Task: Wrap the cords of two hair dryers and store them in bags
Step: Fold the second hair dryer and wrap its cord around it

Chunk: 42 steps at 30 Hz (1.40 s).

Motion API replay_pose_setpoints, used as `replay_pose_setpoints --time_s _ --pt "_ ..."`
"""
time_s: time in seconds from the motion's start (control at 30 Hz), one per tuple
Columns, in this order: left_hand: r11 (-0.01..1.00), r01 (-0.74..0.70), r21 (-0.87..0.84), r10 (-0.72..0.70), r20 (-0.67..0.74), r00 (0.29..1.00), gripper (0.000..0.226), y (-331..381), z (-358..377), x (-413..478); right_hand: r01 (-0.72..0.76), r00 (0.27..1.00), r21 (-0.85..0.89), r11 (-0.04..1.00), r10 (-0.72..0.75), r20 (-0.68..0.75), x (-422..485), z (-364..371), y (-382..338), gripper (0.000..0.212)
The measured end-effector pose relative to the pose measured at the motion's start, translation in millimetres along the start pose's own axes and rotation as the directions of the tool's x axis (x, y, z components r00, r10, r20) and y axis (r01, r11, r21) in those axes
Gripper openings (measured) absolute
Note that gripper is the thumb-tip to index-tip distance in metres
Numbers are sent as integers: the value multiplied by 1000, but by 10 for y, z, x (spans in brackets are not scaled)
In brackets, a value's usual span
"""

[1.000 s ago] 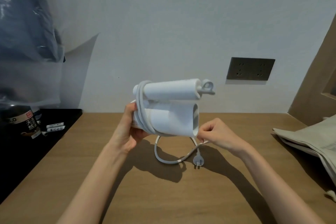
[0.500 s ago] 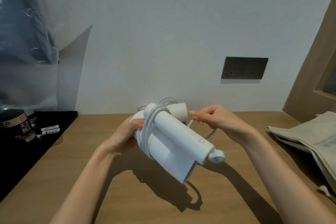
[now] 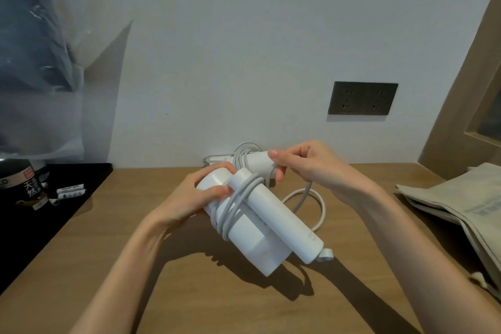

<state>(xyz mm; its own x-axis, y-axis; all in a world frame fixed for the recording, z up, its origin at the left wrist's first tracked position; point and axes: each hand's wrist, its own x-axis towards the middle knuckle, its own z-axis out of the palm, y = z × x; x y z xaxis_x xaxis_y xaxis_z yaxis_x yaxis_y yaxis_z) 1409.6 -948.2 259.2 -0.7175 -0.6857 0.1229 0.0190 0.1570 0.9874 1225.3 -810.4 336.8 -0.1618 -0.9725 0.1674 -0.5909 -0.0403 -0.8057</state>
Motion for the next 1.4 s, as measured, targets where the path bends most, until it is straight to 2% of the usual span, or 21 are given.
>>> replay_pose_setpoints --time_s 0.2,0.4,0.53,0.67,0.77,0.87,1.0,1.17,1.4 --pt "995 -69 75 73 -58 996 48 24 -10 -4 122 987 -171 978 -137 -80 40 43 46 48" --pt "990 -135 38 140 -234 962 32 51 66 12 193 958 -424 885 -264 -115 13 64 -30 44" --pt "980 -182 75 197 -356 913 30 45 86 24 172 948 -567 806 -292 -126 8 120 -56 39" --pt "973 -208 100 230 -492 840 32 25 115 57 156 955 -636 755 -280 -98 -26 239 -88 37" --pt "972 -225 66 223 -551 804 29 22 125 75 161 940 -688 707 -323 -113 -60 358 -87 37" --pt "974 -228 11 189 -600 777 29 36 132 75 190 912 -692 697 -387 -140 -68 482 -5 35" --pt "967 -236 -98 118 -648 752 26 63 162 64 212 907 -643 736 -393 -151 -9 620 123 27" --pt "952 -222 -211 28 -662 749 32 90 226 53 219 926 -478 850 -336 -172 91 683 231 27" --pt "930 -226 -289 -31 -676 736 34 90 254 54 237 958 -262 935 -270 -98 105 703 306 31"
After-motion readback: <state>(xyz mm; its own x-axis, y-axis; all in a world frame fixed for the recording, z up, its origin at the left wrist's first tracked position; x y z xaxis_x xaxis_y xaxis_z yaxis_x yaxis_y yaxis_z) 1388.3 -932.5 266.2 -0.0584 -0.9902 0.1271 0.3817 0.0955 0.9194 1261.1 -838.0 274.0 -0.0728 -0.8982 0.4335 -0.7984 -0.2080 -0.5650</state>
